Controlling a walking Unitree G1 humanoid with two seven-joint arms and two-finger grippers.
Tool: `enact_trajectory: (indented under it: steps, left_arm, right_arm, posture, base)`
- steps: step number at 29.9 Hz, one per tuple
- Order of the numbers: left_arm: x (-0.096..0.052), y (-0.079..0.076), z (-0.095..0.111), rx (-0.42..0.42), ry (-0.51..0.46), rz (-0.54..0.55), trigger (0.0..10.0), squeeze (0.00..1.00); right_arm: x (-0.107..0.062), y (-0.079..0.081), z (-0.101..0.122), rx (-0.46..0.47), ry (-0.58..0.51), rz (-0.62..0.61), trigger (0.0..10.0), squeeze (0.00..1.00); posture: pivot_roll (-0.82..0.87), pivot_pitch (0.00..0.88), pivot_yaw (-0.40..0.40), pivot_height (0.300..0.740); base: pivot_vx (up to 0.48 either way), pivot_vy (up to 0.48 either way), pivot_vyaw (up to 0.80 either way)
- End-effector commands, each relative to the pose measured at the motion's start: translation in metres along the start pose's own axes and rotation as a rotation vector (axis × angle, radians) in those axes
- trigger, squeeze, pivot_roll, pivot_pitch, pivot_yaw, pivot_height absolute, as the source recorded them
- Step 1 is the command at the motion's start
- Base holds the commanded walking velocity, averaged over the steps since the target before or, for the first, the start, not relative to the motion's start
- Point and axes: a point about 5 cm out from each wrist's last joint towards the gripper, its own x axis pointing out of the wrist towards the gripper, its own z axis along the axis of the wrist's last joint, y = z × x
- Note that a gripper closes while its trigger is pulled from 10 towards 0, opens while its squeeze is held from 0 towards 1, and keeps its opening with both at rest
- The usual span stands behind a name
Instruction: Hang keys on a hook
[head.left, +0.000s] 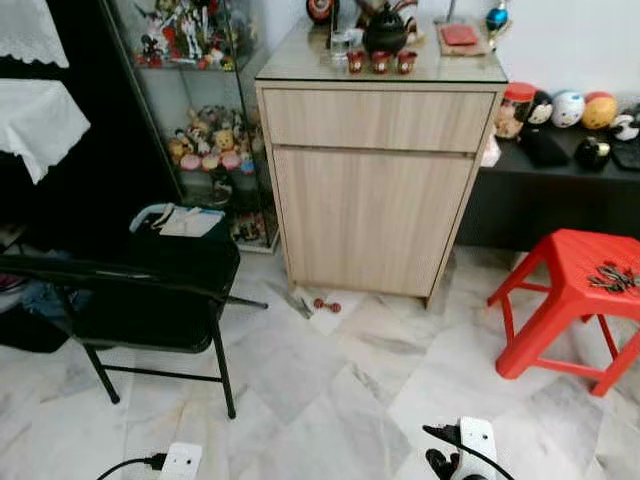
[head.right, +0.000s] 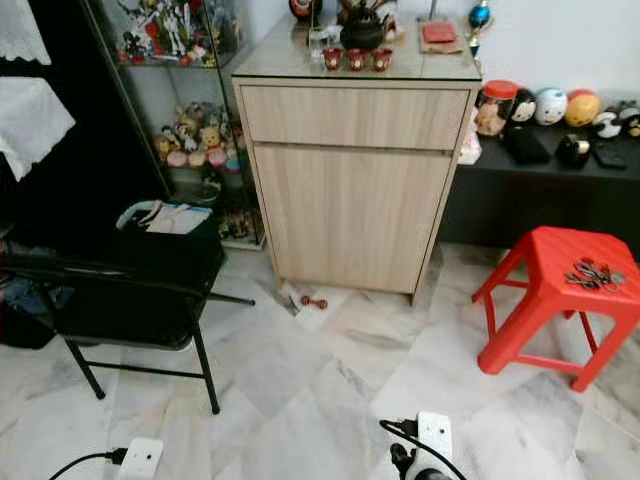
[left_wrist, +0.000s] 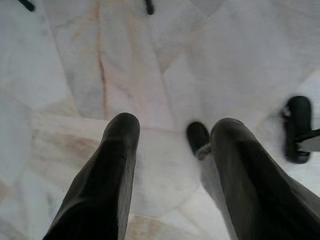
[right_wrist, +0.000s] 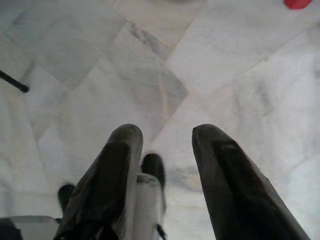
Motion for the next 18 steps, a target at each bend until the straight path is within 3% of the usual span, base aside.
enact_trajectory:
  steps: [1,18]
  left_arm:
    - [-0.0001,0.002,-0.0001,0.013,0.003,0.008,10.0,0.0]
    - [0.0019,-0.0012,0.0083,0.01,-0.008,0.002,10.0,0.0]
  right_arm:
    - [-0.0011,-0.005,-0.0013,0.004,0.002,-0.019,10.0,0.0]
    - [-0.0002,-0.0061,0.0053,0.03,-0.021,-0.034,10.0,0.0]
  posture:
    - [-0.11,0.031,0.004,0.74]
    - [-0.11,0.063,-0.002,0.74]
  base:
    - [0.0,-0.48,0.0]
    - [0.0,-0.48,0.0]
